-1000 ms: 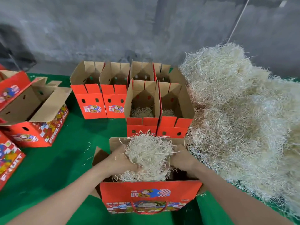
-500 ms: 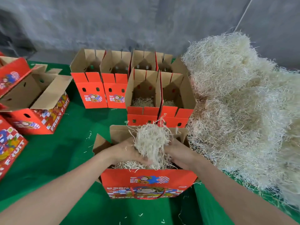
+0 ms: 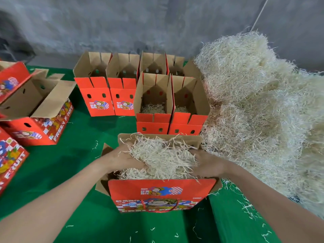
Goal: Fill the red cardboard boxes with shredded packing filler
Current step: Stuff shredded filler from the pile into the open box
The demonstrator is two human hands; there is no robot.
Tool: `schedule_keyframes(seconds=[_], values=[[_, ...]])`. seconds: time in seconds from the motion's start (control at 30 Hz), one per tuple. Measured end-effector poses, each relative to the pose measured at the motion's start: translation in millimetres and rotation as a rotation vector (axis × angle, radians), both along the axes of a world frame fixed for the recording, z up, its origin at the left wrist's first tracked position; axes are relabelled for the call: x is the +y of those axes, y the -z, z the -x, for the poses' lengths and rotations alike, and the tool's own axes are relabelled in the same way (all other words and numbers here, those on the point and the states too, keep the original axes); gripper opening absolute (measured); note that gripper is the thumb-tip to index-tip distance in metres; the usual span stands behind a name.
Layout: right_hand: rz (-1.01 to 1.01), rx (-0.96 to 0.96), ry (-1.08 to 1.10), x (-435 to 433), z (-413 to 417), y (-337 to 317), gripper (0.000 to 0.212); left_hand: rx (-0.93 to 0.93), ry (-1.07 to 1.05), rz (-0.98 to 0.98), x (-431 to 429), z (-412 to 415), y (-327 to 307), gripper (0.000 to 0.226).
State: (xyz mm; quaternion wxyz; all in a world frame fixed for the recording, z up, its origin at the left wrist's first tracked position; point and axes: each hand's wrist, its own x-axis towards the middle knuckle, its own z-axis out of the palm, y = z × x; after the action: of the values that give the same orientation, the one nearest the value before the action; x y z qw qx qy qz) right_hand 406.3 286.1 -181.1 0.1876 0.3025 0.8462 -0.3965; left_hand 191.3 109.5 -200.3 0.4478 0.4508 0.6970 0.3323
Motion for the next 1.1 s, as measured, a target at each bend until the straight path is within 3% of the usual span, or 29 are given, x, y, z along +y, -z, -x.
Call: schedule_keyframes(seconds=[0.03,0.1,0.17,0.23,0.3,0.37,0.47,0.53,0.6,0.67,0.73,0.77,0.83,0.9,1.0,1.03,1.1], values=[[0.132,0.109,0.06,-2,2,-5,0.072,-0.004,0.047,0.01,-1,-3,-3,0.033],[0.199,0.276,0.095,-6,9,-8,0.083,0.068,0.16,0.025,-3,-2,-2,0.04],[0.2,0.285,0.034,-10,16,-2,0.09,0.221,0.27,0.055,-3,1,2,0.04],[0.167,0.16,-0.011,-17,26,8,0.07,0.327,0.314,0.08,2,2,8,0.027],[0.033,-0.035,-0.153,-25,39,14,0.016,0.417,0.344,0.123,11,-8,12,0.013],[-0.059,-0.177,-0.253,-29,49,20,0.036,0.514,0.379,0.23,21,-12,27,0.014],[-0.06,-0.253,-0.262,-26,54,19,0.031,0.649,0.427,0.462,30,-16,32,0.011],[0.136,-0.185,-0.05,-19,50,13,0.016,0.585,0.396,0.505,36,-17,21,0.014],[0.381,-0.113,0.084,-8,45,5,0.083,0.408,0.249,0.439,41,-13,8,0.022],[0.458,-0.066,0.069,-3,45,3,0.105,0.111,-0.024,0.353,45,-3,3,0.053],[0.388,-0.033,0.125,-4,49,10,0.078,-0.298,-0.166,0.252,44,-1,-6,0.075],[0.335,0.029,0.193,-3,49,14,0.057,-0.466,-0.204,0.221,43,1,-9,0.069],[0.305,0.137,0.29,-2,45,17,0.031,-0.71,-0.217,0.138,37,6,-7,0.032],[0.357,0.166,0.329,4,37,15,0.036,-0.655,-0.217,0.126,29,7,-2,0.026],[0.415,0.201,0.479,15,27,13,0.062,-0.21,-0.255,0.221,21,9,1,0.026],[0.421,0.207,0.511,17,26,13,0.068,-0.166,-0.29,0.234,20,9,1,0.021],[0.433,0.21,0.505,17,25,8,0.064,-0.27,-0.337,0.219,19,10,-1,0.016]])
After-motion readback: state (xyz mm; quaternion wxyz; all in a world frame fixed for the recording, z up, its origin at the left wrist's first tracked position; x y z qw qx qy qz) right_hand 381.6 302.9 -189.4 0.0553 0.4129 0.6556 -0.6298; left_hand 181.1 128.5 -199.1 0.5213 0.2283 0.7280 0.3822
